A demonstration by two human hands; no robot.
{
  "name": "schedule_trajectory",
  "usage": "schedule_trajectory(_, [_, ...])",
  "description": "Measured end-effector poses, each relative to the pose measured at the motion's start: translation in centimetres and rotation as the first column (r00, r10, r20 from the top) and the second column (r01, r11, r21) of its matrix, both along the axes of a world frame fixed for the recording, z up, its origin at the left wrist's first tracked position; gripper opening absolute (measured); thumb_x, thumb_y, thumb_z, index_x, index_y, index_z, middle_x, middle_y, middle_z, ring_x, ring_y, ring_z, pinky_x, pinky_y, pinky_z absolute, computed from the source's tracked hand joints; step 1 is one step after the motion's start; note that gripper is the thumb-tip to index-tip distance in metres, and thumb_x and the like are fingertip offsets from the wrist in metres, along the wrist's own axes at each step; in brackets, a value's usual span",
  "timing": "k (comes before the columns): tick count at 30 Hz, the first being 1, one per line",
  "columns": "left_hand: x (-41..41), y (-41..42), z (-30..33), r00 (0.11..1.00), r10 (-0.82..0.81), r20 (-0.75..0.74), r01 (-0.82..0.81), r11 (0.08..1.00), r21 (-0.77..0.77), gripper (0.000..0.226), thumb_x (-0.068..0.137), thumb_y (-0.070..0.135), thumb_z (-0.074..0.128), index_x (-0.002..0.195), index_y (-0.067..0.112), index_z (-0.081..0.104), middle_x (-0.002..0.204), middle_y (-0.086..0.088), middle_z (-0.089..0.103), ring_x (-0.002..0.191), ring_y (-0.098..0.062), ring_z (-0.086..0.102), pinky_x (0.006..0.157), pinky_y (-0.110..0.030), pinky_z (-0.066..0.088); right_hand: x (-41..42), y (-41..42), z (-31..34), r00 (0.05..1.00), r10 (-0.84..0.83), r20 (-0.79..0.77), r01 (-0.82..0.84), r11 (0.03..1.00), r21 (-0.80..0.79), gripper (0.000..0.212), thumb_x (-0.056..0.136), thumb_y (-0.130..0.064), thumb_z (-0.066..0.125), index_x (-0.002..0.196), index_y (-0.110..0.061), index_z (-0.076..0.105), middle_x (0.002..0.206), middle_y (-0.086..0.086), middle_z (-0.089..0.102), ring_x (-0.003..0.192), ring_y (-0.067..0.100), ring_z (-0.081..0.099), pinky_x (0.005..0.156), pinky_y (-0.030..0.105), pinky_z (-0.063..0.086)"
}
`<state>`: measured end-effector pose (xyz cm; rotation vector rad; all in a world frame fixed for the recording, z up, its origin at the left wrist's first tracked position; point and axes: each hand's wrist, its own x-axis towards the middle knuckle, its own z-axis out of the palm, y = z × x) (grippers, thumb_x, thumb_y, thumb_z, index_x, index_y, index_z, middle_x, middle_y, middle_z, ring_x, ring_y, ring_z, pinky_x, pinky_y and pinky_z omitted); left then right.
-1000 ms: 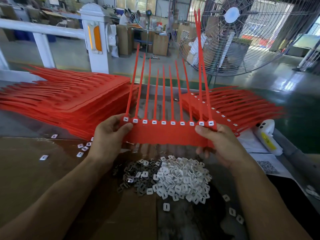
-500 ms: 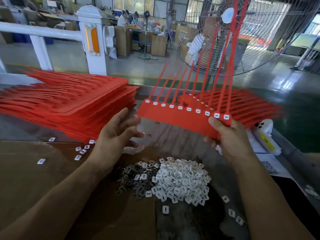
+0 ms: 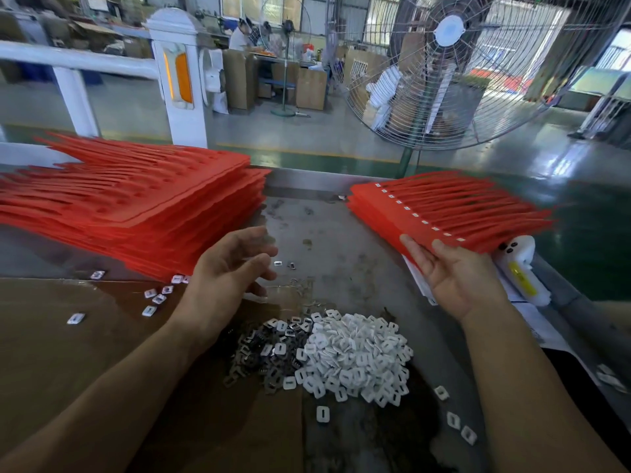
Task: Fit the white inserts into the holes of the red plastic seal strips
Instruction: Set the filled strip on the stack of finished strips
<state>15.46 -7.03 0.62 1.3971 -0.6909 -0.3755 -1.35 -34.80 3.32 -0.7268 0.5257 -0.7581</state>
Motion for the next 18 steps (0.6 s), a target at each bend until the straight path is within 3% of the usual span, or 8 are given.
schedule_trajectory(2, [0.0,0.1,0.1,1.000,0.015,-0.006,-0.015,1.000,-0.004,0.033,0.098,0.006,0.062,0.125,0.025,0.064,0.112,0.000,0.074,0.090,-0.022,0.072,0.069,-0.030,0.060,-0.2,0.1,-0.4,0.982,-0.014,-0.188,0.003,0.998,-0.058,0.021,0.109,-0.006,0.044,0.111,0.009,0.058,0.085,0.018,0.077,0.077,0.024,0.078,0.071,0.030,0.065])
schedule_trajectory(4, [0.0,0.2,0.2,0.999,0.031,-0.008,-0.031,1.000,-0.007,0.031,0.098,0.006,0.061,0.119,0.028,0.067,0.110,0.000,0.074,0.090,-0.022,0.072,0.069,-0.030,0.059,-0.5,0.0,-1.0,0.929,-0.063,-0.365,0.018,0.992,-0.126,0.026,0.109,-0.020,0.050,0.098,0.002,0.060,0.071,0.011,0.076,0.060,0.015,0.075,0.051,0.023,0.059])
schedule_trajectory(7, [0.0,0.2,0.2,0.999,0.047,-0.009,-0.047,0.999,-0.014,0.031,0.099,0.006,0.061,0.113,0.032,0.069,0.109,0.000,0.074,0.090,-0.023,0.072,0.070,-0.030,0.059,-0.6,-0.1,-1.1,0.849,-0.154,-0.506,0.055,0.977,-0.205,0.037,0.107,-0.035,0.055,0.086,-0.005,0.060,0.053,0.002,0.069,0.041,0.008,0.065,0.036,0.019,0.048])
schedule_trajectory(12, [0.0,0.3,0.3,0.998,0.060,-0.013,-0.060,0.998,-0.034,0.039,0.099,0.006,0.060,0.100,0.042,0.074,0.108,-0.002,0.075,0.087,-0.024,0.072,0.066,-0.029,0.058,0.1,1.8,-0.5,0.805,-0.299,-0.512,0.063,0.902,-0.427,0.045,0.104,-0.044,0.057,0.074,-0.011,0.064,0.046,0.001,0.061,0.031,0.009,0.047,0.032,0.016,0.033])
schedule_trajectory(16, [0.1,0.5,0.4,0.993,0.119,0.008,-0.119,0.993,-0.008,0.030,0.100,0.008,0.058,0.109,0.033,0.071,0.106,0.000,0.076,0.085,-0.021,0.072,0.064,-0.027,0.057,0.8,5.0,-0.3,0.834,-0.205,-0.512,-0.193,0.762,-0.619,0.040,0.102,-0.038,0.062,0.075,-0.010,0.070,0.053,0.005,0.066,0.035,0.011,0.049,0.035,0.019,0.033])
schedule_trajectory(18, [0.0,0.6,0.8,0.981,0.166,0.095,-0.170,0.985,0.032,0.024,0.100,0.009,0.059,0.115,0.027,0.066,0.102,0.006,0.076,0.079,-0.010,0.071,0.063,-0.023,0.057,1.1,6.2,-0.7,0.827,-0.174,-0.535,-0.302,0.665,-0.683,0.037,0.102,-0.036,0.063,0.077,-0.010,0.072,0.059,0.008,0.070,0.039,0.012,0.053,0.039,0.020,0.039])
